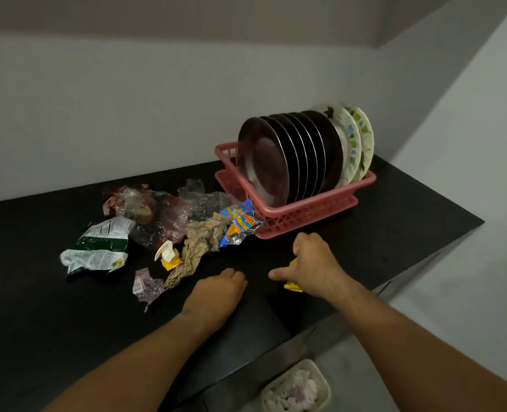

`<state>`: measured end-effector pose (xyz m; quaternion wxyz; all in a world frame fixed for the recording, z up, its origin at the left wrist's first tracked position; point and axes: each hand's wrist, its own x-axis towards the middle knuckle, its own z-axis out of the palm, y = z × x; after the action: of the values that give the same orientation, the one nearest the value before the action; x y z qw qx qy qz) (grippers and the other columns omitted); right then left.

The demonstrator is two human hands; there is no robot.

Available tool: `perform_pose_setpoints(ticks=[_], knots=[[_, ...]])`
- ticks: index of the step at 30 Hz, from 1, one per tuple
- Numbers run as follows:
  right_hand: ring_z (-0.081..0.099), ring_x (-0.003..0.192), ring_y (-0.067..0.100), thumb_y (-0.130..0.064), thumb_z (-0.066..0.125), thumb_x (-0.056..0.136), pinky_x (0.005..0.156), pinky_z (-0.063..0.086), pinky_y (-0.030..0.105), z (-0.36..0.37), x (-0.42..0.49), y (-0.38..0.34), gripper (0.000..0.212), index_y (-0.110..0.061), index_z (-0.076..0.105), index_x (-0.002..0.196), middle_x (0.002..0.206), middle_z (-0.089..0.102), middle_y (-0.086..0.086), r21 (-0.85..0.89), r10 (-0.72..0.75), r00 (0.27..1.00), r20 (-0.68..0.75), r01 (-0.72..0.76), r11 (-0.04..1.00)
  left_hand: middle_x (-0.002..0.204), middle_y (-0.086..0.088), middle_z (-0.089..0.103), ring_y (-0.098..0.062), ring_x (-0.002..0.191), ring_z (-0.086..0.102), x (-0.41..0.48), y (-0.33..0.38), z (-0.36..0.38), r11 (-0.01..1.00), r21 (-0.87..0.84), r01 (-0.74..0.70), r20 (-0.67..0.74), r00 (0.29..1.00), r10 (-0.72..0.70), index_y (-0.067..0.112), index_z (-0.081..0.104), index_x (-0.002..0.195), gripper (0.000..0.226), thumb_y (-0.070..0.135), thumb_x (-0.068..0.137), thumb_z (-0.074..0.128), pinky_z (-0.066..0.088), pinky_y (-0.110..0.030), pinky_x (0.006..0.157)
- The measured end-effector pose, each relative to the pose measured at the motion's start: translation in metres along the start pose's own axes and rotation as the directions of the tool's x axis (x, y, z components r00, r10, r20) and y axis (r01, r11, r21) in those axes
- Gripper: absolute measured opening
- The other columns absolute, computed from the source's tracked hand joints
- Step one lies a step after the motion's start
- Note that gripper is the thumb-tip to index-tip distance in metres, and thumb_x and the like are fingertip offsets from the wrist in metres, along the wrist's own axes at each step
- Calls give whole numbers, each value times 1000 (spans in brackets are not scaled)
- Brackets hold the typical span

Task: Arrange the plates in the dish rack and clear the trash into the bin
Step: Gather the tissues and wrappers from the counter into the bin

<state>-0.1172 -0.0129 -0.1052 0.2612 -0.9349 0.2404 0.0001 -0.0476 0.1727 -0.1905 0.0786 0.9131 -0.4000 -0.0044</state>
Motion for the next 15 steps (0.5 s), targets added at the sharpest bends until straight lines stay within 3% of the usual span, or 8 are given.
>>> perform_pose_setpoints(ticks=[2,4,9,15], knots=[[50,77,9,-40,90,65,55,37,24,0,-1,3,54,-29,39,80,94,45,-5,-32,19,997,75,-17,999,95,1,61,-18,81,62,0,-8,-16,997,19,69,-55,996,-68,23,59,96,39,53,99,34,47,-33,66],[54,78,11,-29,84,74,55,42,26,3,-2,2,44,-29,41,83,95,51,-3,-36,24,992,121,-20,999,85,0,63,-19,77,63,-1,-20,-34,990,6,139,-97,986,-138,23,58,84,43,55,98,33,47,-33,65],[59,74,10,-19,68,89,54,45,25,12,-5,-12,32,-32,40,85,91,56,-3,69,-70,996,63,66,995,88,-4,65,-23,80,64,-10,-58,-60,938,44,344,-90,936,-339,19,60,97,37,46,100,36,52,-37,73],[63,69,9,-31,62,95,54,53,27,20,-6,-22,16,-36,47,91,85,60,-6,144,-182,983,-14,182,973,74,1,56,-19,70,58,-29,-86,-60,889,109,445,-123,893,-432,19,59,89,43,55,97,37,42,-32,57]])
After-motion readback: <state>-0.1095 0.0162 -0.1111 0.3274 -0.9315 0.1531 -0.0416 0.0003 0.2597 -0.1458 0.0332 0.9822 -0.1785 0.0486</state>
